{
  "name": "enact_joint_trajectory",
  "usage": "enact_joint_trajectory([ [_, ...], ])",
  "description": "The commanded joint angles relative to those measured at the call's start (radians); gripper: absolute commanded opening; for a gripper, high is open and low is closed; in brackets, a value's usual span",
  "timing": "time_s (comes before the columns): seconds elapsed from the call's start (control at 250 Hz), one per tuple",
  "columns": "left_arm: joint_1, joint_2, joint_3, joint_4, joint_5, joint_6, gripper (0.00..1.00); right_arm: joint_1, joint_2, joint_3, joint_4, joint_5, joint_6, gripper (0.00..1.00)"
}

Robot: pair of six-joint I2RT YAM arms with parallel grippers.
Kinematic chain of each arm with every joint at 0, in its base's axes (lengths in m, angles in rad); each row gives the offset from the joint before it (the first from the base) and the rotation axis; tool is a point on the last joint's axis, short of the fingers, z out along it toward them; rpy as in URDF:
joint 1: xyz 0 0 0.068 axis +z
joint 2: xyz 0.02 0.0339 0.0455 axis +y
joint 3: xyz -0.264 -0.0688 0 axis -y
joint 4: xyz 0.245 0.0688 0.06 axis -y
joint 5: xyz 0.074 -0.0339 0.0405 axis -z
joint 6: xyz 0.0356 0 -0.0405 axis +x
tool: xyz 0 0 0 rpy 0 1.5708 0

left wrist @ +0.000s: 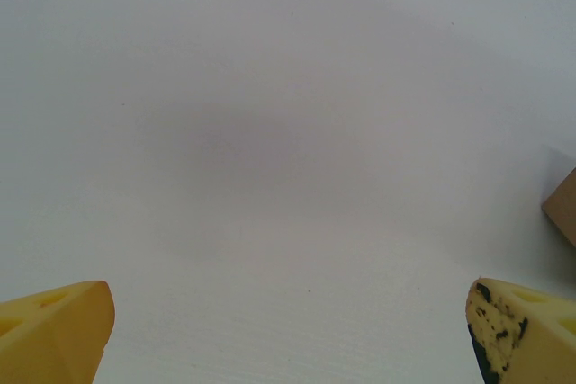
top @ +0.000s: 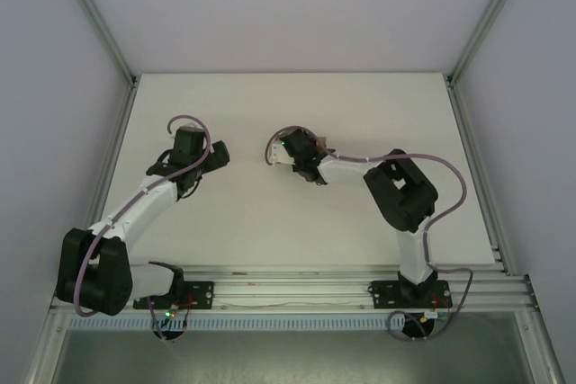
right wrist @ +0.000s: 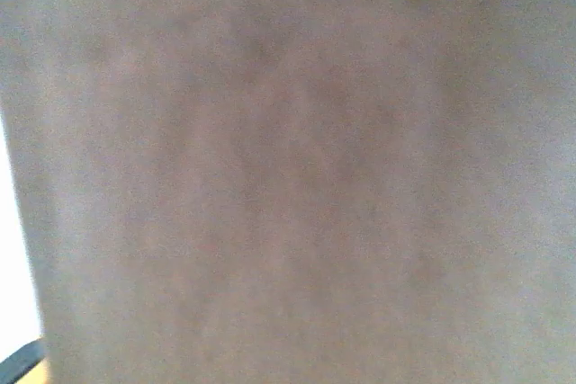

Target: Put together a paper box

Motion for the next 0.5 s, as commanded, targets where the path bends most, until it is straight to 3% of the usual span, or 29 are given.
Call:
enact_joint_trajectory([
  [0.0, 0.012, -0.022, -0.012, 0.0, -0.036, 0.009, 1.0, -0.004, 0.018, -0.016, 0.049, 0.034, -0.043, 0.48],
  [0.272, 0.012, -0.03, -0.023, 0.008, -0.042, 0.018, 1.0, 0.005, -0.061, -0.109, -0.075, -0.011, -0.047, 0.69],
  [0.348, 0.012, -0.031, -0.024, 0.013, -0.041, 0.016, 1.0, 0.011, -0.1, -0.133, -0.1, -0.014, -0.015, 0.73],
  [0.496, 0.011, -0.031, -0.023, 0.018, -0.031, 0.019, 1.0, 0.033, -0.175, -0.154, -0.214, -0.005, 0.057, 0.88],
])
